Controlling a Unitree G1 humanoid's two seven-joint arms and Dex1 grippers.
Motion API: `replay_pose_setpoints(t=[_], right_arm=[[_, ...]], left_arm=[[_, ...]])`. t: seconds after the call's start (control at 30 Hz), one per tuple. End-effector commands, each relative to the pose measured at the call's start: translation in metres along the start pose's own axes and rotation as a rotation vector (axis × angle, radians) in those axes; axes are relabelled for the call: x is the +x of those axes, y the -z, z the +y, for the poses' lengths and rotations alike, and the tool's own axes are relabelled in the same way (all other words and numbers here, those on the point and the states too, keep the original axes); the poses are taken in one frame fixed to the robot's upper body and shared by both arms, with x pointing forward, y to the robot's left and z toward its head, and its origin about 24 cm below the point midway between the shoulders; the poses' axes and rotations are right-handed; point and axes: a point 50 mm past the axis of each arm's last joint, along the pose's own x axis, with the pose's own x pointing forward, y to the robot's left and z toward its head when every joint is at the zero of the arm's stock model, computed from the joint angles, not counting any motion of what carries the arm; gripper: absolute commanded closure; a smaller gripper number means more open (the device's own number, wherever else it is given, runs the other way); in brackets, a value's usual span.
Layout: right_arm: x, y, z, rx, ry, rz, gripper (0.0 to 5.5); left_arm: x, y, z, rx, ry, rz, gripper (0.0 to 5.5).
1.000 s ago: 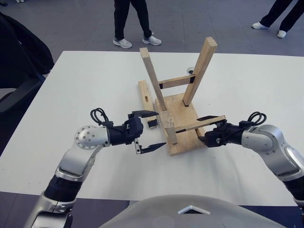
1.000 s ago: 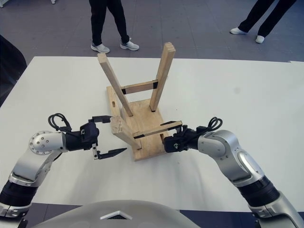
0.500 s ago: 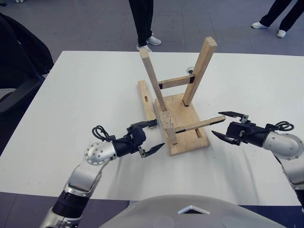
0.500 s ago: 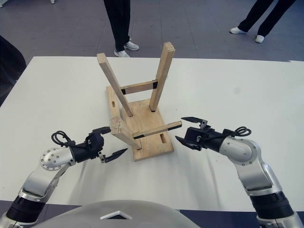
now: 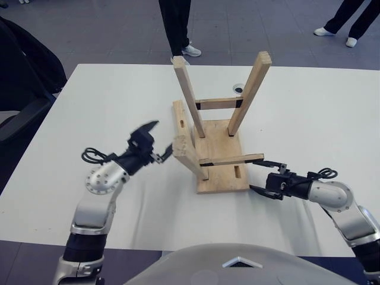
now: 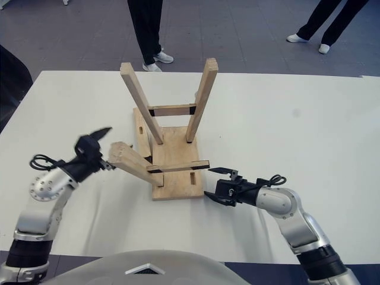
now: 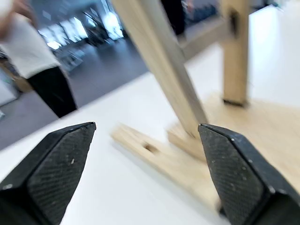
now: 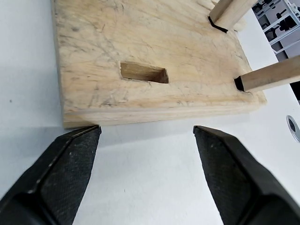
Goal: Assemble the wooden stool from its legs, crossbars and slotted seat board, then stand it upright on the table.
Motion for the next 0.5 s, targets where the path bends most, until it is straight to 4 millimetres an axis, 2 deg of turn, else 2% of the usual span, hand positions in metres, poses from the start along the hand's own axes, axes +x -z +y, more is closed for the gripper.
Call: replay_pose_setpoints(t=[0.03, 0.2, 0.3, 0.4, 0.5], right_arm=[[0.025, -0.014, 0.001, 0.084, -0.024, -0.108, 1.85], [0.056, -0.024, -0.004, 0.192, -0.009, -0.177, 1.85], [0.066, -0.026, -0.011, 0.199, 0.034, -0.175, 1.85], [0.061, -0.021, -0.010, 0.184, 0.051, -0.133, 1.85], [0.050, -0.016, -0.009, 0.184, 0.070, -0.085, 1.85]], left_arm=[[0.006, -0.028, 0.029, 0.016, -0.115, -0.099, 1.43], [0.012, -0.060, 0.054, 0.000, -0.209, -0.216, 1.43], [0.006, -0.079, 0.075, 0.011, -0.282, -0.266, 1.43], [-0.009, -0.090, 0.086, 0.002, -0.293, -0.251, 1.43], [-0.017, -0.102, 0.082, -0.120, -0.282, -0.238, 1.60]])
